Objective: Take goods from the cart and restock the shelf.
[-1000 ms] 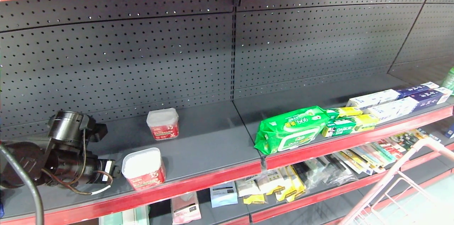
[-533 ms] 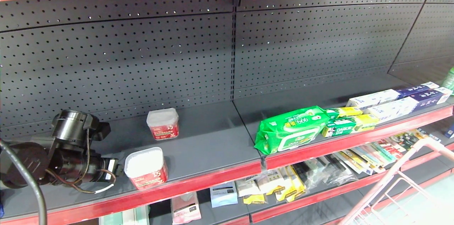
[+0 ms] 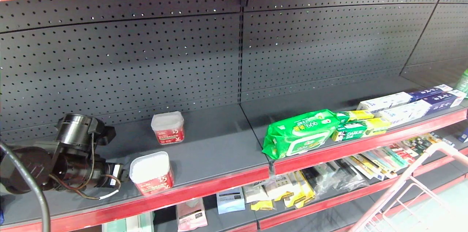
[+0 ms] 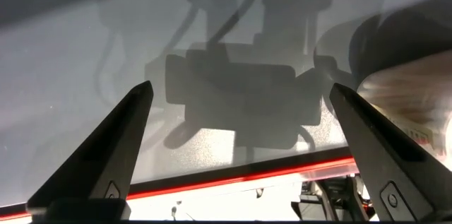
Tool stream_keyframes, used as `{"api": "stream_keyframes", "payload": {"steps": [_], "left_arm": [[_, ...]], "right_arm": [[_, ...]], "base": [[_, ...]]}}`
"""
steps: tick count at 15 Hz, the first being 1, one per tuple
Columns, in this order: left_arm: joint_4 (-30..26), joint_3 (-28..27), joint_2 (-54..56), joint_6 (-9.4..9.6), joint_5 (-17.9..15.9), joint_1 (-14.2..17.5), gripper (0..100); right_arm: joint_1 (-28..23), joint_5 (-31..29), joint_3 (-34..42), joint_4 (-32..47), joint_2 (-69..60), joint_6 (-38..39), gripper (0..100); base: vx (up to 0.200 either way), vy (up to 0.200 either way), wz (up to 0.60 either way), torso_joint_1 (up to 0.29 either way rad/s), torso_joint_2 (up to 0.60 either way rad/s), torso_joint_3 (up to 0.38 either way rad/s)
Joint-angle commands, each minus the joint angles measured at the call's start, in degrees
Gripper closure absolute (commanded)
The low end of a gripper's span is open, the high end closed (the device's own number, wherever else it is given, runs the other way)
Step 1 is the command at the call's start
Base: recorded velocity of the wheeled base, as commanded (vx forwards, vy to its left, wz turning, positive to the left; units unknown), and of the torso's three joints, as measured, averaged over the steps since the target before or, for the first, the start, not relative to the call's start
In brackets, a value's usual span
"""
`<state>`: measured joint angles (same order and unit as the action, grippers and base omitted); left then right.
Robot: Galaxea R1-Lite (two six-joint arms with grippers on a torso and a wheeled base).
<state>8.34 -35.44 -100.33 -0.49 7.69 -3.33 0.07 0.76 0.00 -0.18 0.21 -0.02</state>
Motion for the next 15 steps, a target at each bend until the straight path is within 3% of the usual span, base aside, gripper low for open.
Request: {"api": "stream_keyframes", "payload": {"steps": [1, 15], "left_arm": [[0.01, -0.25, -0.22, -0.04, 0.04, -0.19, 0], [1.15, -1.04, -1.19, -0.04, 0.83, -1.51, 0]], "right_arm": [[0.01, 0.04, 0.0, -0.08, -0.03, -0.06, 0], [0.01, 0.04, 0.0, -0.08, -0.03, 0.02, 0]], "base": [[0.0, 0.0, 0.0, 0.0, 0.0, 0.0], [0.0, 0.0, 0.0, 0.0, 0.0, 0.0]]}}
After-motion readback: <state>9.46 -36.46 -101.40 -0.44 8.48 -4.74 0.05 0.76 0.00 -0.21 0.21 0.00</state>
